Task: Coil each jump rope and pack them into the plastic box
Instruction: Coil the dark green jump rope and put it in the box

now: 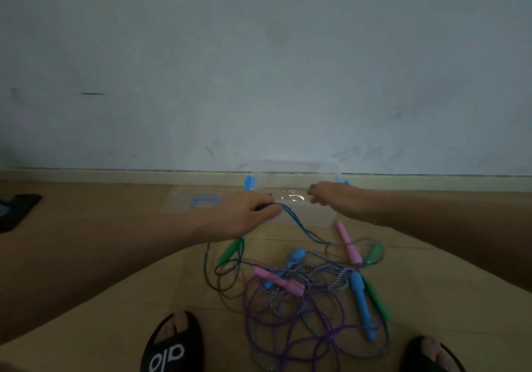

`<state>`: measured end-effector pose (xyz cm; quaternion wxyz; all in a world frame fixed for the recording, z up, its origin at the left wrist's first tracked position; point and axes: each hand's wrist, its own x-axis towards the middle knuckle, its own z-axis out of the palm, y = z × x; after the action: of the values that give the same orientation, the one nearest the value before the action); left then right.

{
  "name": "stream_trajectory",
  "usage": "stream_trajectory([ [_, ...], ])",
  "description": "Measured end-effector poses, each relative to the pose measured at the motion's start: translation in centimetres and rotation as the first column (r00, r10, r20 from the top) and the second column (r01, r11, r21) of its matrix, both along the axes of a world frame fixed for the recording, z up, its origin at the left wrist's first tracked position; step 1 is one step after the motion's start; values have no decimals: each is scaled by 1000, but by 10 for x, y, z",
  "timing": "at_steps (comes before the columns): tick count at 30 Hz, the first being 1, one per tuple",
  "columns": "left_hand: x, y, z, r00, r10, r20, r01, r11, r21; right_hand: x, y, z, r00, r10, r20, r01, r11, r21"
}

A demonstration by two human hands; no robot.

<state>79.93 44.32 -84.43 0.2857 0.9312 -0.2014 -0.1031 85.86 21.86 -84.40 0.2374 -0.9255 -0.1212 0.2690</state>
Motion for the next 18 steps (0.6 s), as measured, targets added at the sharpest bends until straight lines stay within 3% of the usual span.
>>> stream_trajectory([
  [3, -3, -16, 3, 999, -40, -24, 39, 999, -23, -19, 42, -3, 987, -21, -160, 77, 934, 350],
  [5, -1, -19, 3, 999, -24, -39, 24, 1000, -21, -34, 51, 6, 987, -70, -146, 131, 874, 467],
  [7, 3, -12, 0, 999, -17, -38, 17, 1000, -7, -30, 40, 5, 994, 6, 111, -42, 943, 330],
  [9, 6, 0, -5, 999, -20, -31, 20, 1000, 18, -17, 17, 4, 920, 185, 346, -188, 982, -23],
  [11, 6, 14, -9, 998, -13, -55, 16, 998, 61, -1, -13, -1, 888, 297, 351, -180, 927, -328],
  [14, 2, 24, -13, 996, 11, -91, -2, 995, 98, 8, -45, -7, 937, 266, 226, -97, 821, -563],
  [16, 2, 21, -15, 997, 9, -79, -1, 995, 102, 9, -40, -9, 965, 176, 192, -69, 883, -464],
  [18, 2, 13, -17, 997, -13, -79, 18, 998, 63, 5, -17, -10, 994, 30, 101, -21, 996, -88],
])
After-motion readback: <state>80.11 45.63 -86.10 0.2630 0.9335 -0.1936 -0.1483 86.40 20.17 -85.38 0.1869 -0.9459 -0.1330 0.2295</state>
